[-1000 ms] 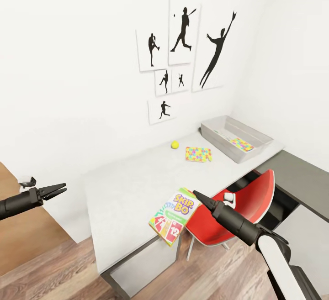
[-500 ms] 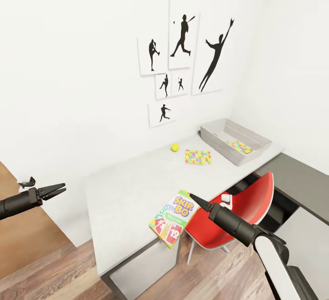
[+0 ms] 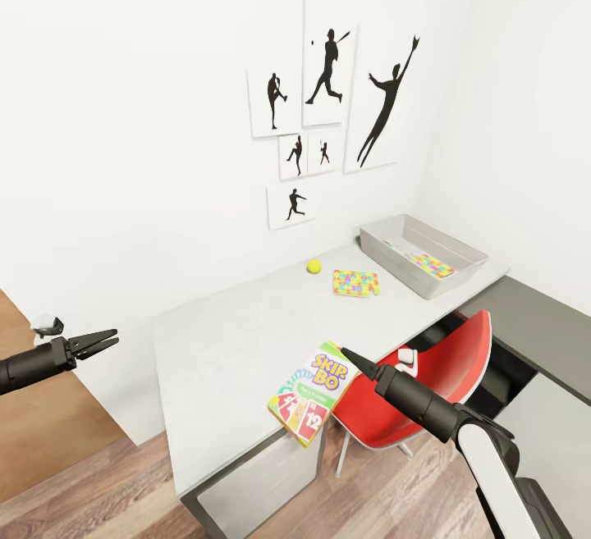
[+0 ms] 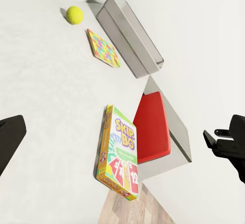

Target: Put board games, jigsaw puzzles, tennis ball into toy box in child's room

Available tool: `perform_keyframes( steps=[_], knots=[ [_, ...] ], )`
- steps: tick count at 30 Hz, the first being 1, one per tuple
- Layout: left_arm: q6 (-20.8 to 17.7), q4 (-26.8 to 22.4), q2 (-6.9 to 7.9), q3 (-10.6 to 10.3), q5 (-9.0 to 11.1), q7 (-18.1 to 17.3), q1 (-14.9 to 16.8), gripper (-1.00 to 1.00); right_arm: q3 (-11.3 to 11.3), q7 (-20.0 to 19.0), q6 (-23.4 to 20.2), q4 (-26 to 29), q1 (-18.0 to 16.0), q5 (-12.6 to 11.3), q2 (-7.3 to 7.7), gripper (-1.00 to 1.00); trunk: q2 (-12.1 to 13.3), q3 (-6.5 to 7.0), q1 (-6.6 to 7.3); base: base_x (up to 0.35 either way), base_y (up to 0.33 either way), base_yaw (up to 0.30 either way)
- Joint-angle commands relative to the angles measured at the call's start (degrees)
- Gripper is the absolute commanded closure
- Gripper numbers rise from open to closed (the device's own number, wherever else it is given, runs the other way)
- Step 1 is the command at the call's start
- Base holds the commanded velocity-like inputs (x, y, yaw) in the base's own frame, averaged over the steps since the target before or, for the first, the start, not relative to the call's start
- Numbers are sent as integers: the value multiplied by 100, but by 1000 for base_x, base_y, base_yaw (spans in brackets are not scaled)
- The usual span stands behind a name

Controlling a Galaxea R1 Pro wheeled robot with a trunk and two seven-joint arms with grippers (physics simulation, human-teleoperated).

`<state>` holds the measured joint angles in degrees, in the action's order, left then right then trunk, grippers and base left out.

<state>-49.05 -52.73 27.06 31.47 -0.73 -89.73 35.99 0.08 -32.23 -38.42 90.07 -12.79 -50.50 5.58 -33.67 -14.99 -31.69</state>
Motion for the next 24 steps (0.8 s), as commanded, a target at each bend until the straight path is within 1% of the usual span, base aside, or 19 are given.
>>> perform_keyframes(
  steps=[1,15,24],
  knots=[
    [-61,0,1,1,-8,-27,4,-100,1,5,-33,2,-6,-42,3,-100,-8,-9,-2,0,0,0],
    [-64,0,1,2,-8,-27,4,-100,1,-32,-42,5,-4,-61,6,-100,-8,-5,-2,-16,0,0],
    [-69,0,1,5,-9,-27,4,-100,1,-45,-42,10,-5,-65,13,-100,-8,63,-2,-12,0,0]
  ],
)
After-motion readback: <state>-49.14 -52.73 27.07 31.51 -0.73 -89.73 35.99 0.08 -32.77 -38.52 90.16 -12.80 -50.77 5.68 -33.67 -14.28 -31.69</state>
